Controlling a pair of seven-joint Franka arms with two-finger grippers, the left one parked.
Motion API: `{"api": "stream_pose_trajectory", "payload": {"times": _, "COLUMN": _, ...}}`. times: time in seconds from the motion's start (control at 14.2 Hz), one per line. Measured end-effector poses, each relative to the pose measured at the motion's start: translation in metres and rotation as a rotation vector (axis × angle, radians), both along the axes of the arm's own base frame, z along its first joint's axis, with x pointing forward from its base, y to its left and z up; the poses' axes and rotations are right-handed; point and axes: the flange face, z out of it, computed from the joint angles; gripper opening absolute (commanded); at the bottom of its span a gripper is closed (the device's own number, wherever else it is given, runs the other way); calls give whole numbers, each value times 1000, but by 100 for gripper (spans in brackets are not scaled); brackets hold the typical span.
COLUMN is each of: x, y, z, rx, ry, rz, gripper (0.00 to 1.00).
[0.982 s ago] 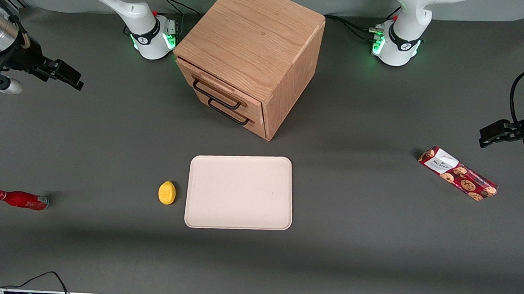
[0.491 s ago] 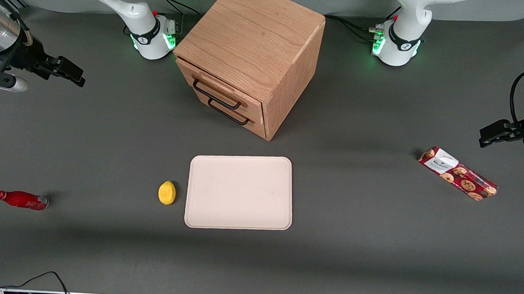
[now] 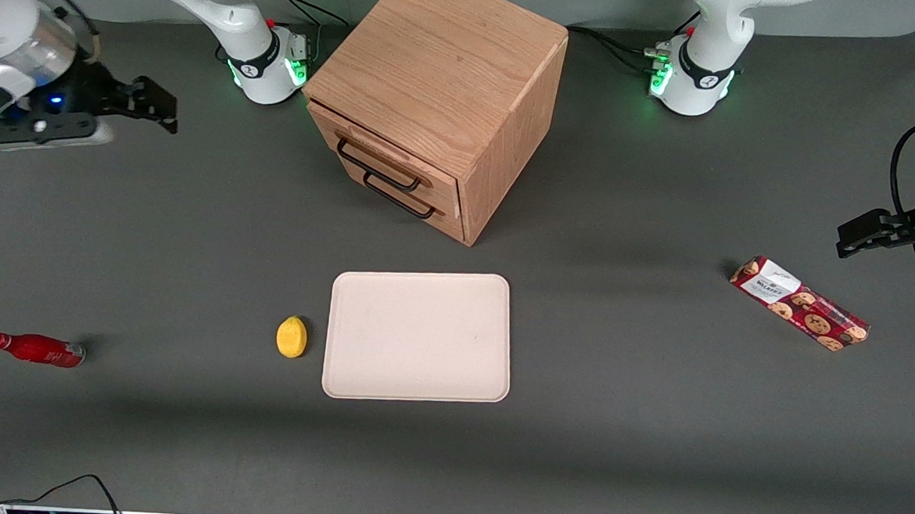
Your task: Open upper drawer
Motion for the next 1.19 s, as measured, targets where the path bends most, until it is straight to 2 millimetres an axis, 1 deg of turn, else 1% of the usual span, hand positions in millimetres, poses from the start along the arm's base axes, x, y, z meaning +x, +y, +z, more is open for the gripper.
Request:
{"api": "stream_pose_trajectory", "payload": {"times": 0.28, "x": -15, "y": 62, "z": -4, "rx": 65, "ry": 23, "rz": 235, "gripper": 100}}
{"api": "stream_pose_trajectory", "payload": {"times": 0.49, "x": -24, "y": 117, "z": -23, "rx": 100, "ry": 60, "rz": 337, "gripper": 100}}
{"api": "stream_pose_trajectory", "payload": {"times": 0.56, "x": -23, "y": 131, "z": -33, "rx": 117, "ry": 74, "rz": 357, "gripper": 100}}
{"api": "stream_pose_trajectory", "payload": {"times": 0.77, "x": -8, "y": 157, "z": -72, "rx": 185, "ry": 130, "rz": 401, "gripper": 100}}
{"api": "stream_pose_trajectory", "payload": {"times": 0.91, "x": -1, "y": 182, "z": -99, "rx": 215, "ry": 144, "rz": 438, "gripper": 100}}
{"api": "stream_pose_trajectory", "payload": {"times": 1.05, "x": 2, "y": 206, "z": -120, "rx": 241, "ry": 141, "rz": 474, "gripper": 100}}
{"api": "stream_pose_trajectory", "payload": {"times": 1.12, "x": 5, "y": 211, "z": -129, "rx": 256, "ry": 139, "rz": 501, "gripper": 100}}
{"api": "stream_pose_trajectory", "payload": {"times": 1.19, "x": 10, "y": 212, "z": -137, "rx": 271, "ry": 136, "rz": 530, "gripper": 100}}
